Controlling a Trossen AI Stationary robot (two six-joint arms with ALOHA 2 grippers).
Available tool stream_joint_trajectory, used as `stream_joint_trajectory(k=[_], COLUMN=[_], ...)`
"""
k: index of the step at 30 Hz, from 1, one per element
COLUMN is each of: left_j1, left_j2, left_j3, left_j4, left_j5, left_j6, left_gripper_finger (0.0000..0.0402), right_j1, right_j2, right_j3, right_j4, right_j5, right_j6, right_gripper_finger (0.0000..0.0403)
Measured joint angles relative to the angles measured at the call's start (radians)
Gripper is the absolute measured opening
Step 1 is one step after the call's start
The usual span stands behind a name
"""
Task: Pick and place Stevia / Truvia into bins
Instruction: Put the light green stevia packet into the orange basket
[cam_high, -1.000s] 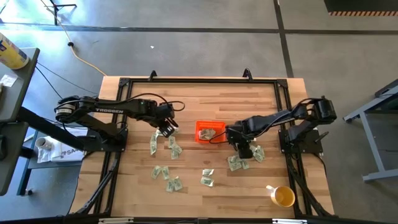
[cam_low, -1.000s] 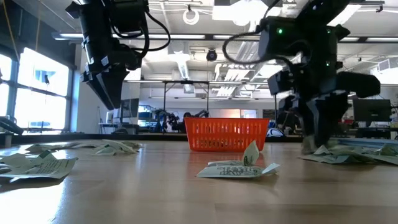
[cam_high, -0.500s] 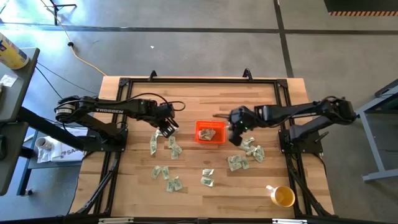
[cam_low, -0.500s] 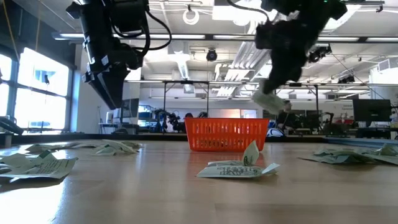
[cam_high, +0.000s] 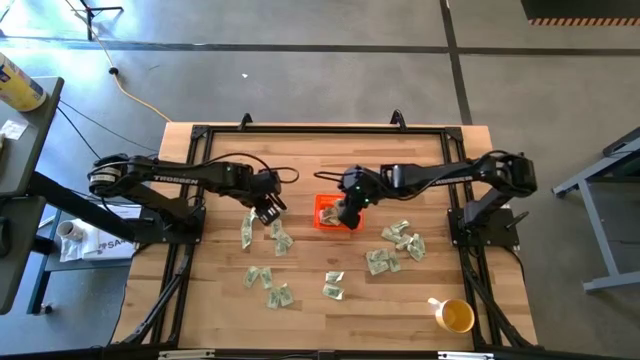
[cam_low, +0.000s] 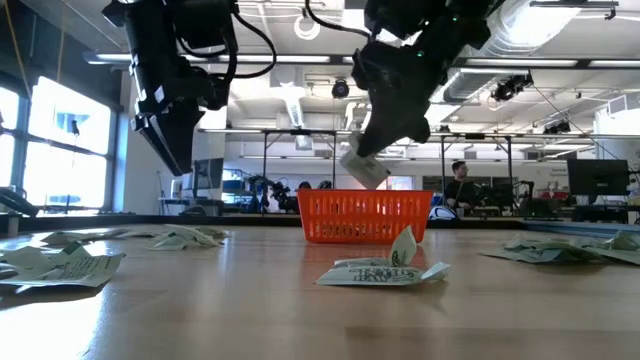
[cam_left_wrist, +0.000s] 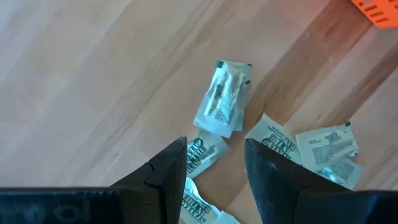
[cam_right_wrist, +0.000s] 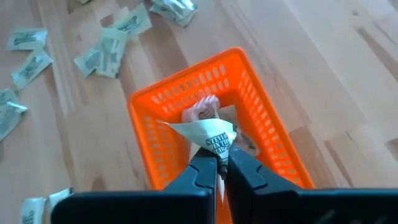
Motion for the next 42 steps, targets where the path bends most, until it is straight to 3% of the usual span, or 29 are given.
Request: stream_joint_trajectory(k=[6, 12, 15, 18, 22, 25, 29, 36, 42], left_j1=[-0.034, -0.031, -0.031, -0.031, -0.031, -0.031, -0.031, -0.031, -0.031], left_j2=[0.000, 0.000, 0.000, 0.000, 0.000, 0.000, 0.000, 0.000, 0.000], left_j3=[0.000, 0.000, 0.000, 0.000, 0.000, 0.000, 0.000, 0.000, 0.000], left_j4=[0.000, -0.003, -0.003, 0.003, 0.005, 0.004, -0.008, -0.011, -0.011], left_j5=[-0.041, -0.046, -0.046, -0.046, -0.046, -0.043, -0.021, -0.019, -0.019], left_j6=[0.000, 0.009, 0.024, 0.026, 0.026, 0.026, 0.013, -0.008, -0.008], left_gripper_finger=[0.0193, 0.0193, 0.0193, 0.0193, 0.0193, 0.0193, 0.0193, 0.0193, 0.0193], right_j1=[0.002, 0.045, 0.039, 0.006, -0.042, -0.073, -0.110, -0.143, -0.171], right_j2=[-0.009, -0.111, -0.160, -0.192, -0.218, -0.218, -0.218, -0.218, -0.218], right_j3=[0.005, 0.003, -0.037, -0.125, -0.235, -0.286, -0.306, -0.270, -0.268], right_j4=[-0.071, -0.305, -0.451, -0.493, -0.366, -0.304, -0.295, -0.333, -0.421], right_j5=[0.023, 0.232, 0.284, 0.254, 0.142, 0.115, 0.105, 0.139, 0.185], right_j6=[0.058, 0.139, 0.208, 0.260, 0.266, 0.270, 0.265, 0.255, 0.078], right_gripper_finger=[0.0010, 0.0004, 0.0007, 0.0009, 0.0011, 0.0020, 0.0062, 0.0185, 0.0254])
